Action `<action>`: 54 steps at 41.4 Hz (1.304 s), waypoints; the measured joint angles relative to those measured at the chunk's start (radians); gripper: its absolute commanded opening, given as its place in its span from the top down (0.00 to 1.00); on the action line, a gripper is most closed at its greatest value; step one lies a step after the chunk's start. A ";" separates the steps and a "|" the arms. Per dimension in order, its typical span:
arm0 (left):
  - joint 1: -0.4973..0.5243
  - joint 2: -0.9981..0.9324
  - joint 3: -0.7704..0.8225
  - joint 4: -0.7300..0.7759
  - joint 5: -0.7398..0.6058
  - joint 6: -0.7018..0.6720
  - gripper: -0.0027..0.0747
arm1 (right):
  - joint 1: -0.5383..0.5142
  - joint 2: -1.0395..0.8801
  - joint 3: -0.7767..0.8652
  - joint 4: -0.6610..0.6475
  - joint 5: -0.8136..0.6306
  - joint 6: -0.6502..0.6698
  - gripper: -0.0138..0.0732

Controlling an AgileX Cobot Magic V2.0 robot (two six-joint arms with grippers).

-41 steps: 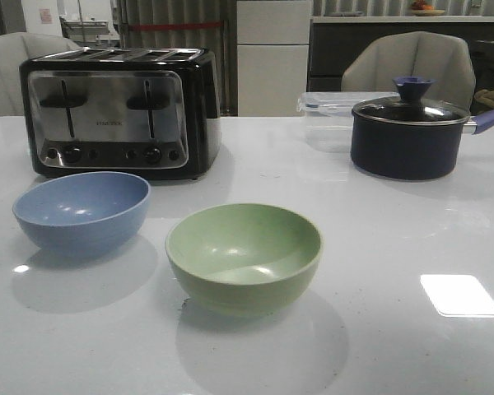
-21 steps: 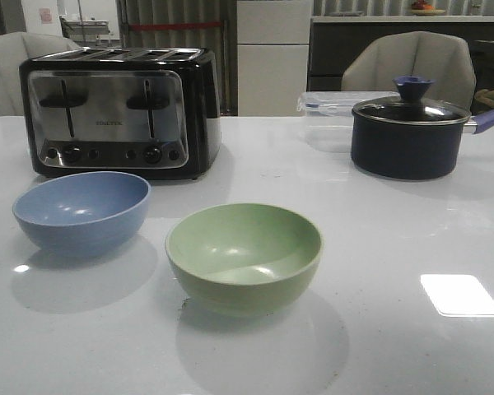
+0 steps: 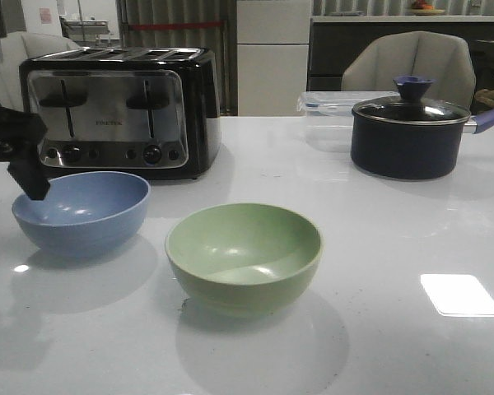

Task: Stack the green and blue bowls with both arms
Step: 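Lower the left gripper onto the rim of the light blue bowl and grasp, then lift the blue bowl with the left gripper and lower it into the green bowl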

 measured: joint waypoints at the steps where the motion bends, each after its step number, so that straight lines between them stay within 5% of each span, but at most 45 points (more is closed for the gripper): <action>1: -0.002 0.022 -0.014 -0.002 0.000 0.000 0.19 | 0.000 0.000 0.000 0.000 0.000 0.000 0.36; 6: -0.002 0.092 -0.056 -0.016 -0.007 0.000 0.27 | 0.000 0.000 0.000 0.000 0.000 0.000 0.36; 23: -0.004 0.137 -0.084 -0.031 -0.009 0.000 0.84 | 0.000 0.000 0.000 0.000 0.000 0.000 0.36; 39: -0.034 0.021 -0.152 -0.039 0.115 0.000 0.85 | 0.000 0.000 0.000 0.000 0.002 0.000 0.36; 54: -0.260 -0.045 -0.273 -0.041 0.248 0.002 0.85 | 0.000 0.000 0.000 0.000 0.002 0.000 0.36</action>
